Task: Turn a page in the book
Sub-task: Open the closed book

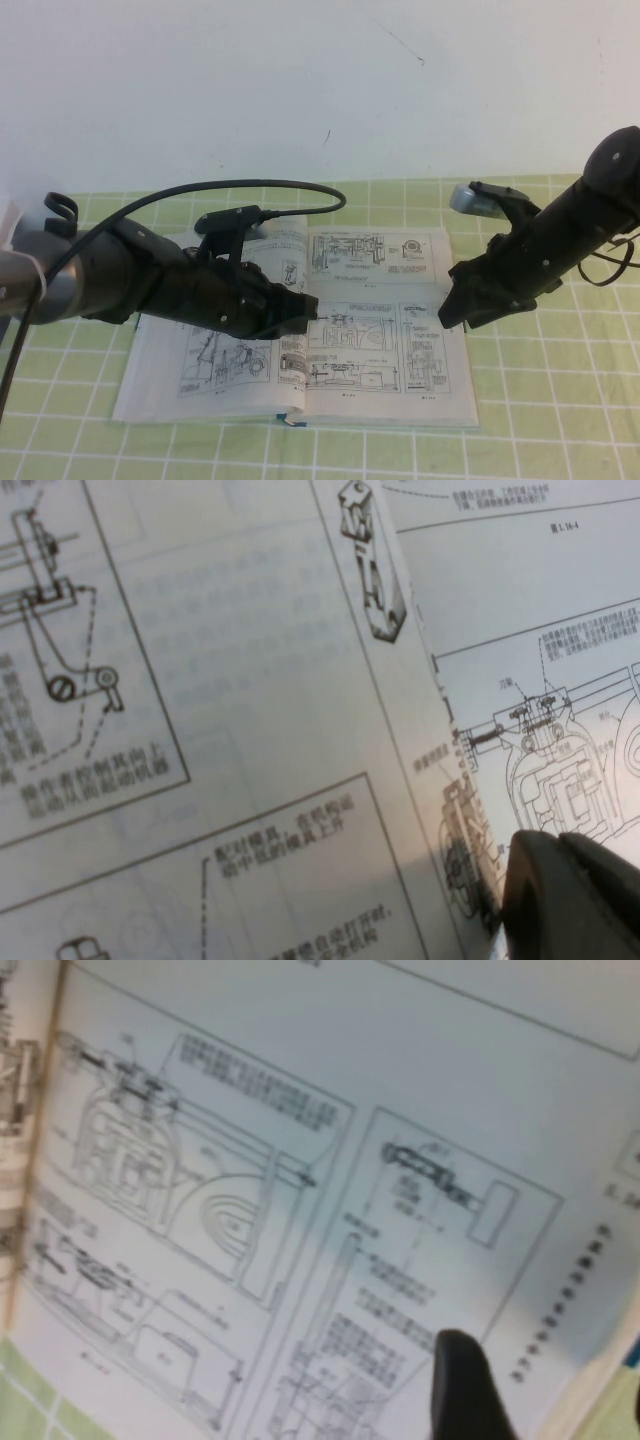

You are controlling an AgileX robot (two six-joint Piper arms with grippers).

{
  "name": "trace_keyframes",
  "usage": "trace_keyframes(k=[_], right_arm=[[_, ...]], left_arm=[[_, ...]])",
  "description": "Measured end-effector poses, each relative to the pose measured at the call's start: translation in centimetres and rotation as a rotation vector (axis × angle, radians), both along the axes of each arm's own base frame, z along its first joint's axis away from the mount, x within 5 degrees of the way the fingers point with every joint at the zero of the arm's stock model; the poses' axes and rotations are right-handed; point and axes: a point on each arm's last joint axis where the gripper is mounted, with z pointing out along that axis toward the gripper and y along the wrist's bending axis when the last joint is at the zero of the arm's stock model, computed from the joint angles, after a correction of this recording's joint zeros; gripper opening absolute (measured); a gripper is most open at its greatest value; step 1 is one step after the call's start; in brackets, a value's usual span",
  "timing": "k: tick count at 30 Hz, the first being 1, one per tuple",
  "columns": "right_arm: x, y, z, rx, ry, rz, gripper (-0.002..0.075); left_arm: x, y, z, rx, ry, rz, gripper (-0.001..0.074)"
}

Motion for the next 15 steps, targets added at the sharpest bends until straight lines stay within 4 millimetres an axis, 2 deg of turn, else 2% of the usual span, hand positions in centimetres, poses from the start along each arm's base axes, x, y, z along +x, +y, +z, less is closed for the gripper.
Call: trace_keyframes(k=[7, 15], right_arm=[[-0.07, 0.67, 0.28, 0.055, -0.002, 0.004, 0.0351], [-0.11, 0.38, 0.08, 0.015, 0.003, 0.006, 0.0351]], left_arm=[[0.00, 0.00, 0.00, 0.000, 0.000, 0.000, -0.0004], [-0.05, -0.06, -0.21, 0.000, 0.008, -0.011, -0.0003]])
